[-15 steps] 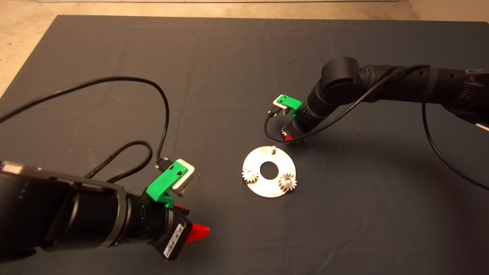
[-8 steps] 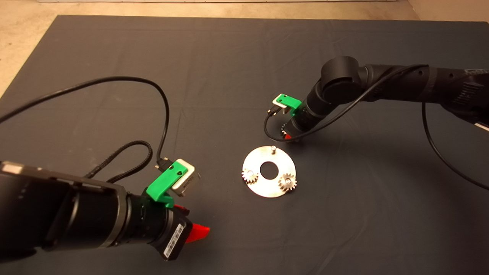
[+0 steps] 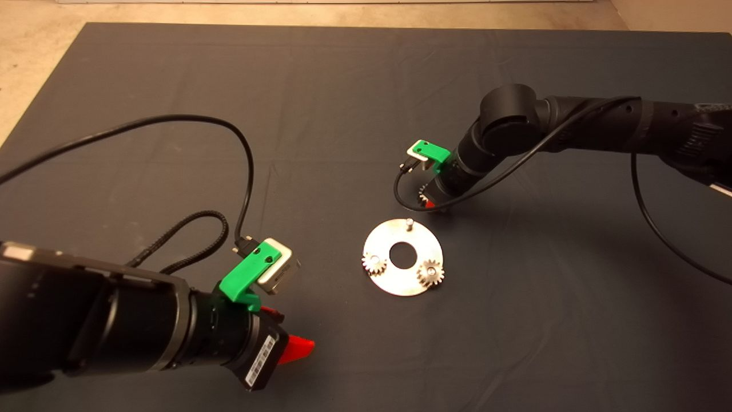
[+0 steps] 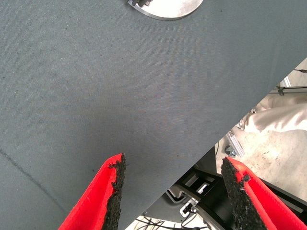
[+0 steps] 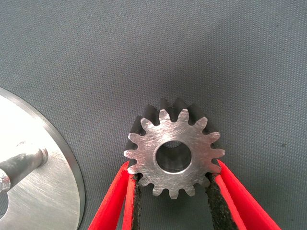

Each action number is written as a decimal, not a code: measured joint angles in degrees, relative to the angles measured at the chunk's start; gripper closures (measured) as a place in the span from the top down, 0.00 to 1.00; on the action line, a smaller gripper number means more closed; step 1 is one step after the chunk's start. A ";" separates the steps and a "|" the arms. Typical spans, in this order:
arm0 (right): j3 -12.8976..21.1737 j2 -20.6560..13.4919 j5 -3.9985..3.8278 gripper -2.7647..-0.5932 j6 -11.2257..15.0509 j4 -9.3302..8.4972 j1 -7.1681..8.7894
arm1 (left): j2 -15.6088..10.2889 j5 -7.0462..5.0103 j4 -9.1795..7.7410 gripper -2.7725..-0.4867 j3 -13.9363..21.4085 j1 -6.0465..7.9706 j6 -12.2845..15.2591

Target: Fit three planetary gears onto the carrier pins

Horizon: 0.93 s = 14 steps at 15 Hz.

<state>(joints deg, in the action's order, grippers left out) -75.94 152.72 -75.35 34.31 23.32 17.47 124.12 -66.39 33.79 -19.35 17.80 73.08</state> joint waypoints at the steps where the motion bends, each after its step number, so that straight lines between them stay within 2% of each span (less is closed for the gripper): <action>1: 0.00 0.00 -0.01 0.10 -0.01 0.00 0.00 | 0.00 0.00 0.00 0.37 0.00 0.00 -0.01; 6: 0.60 -0.07 -0.03 0.07 -0.63 0.00 -0.02 | 0.00 0.32 0.00 0.37 0.00 0.00 -0.01; 12: 3.44 -0.89 -0.17 0.06 -0.66 -0.01 0.09 | -0.01 0.63 0.00 0.37 0.00 0.00 -0.01; 14: 4.88 -1.84 -0.34 0.06 -0.64 0.00 0.57 | -0.01 0.66 0.00 0.37 0.00 0.00 -0.01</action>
<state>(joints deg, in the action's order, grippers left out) -71.06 150.88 -75.69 33.67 23.32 18.04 124.11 -65.73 33.79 -19.35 17.80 73.07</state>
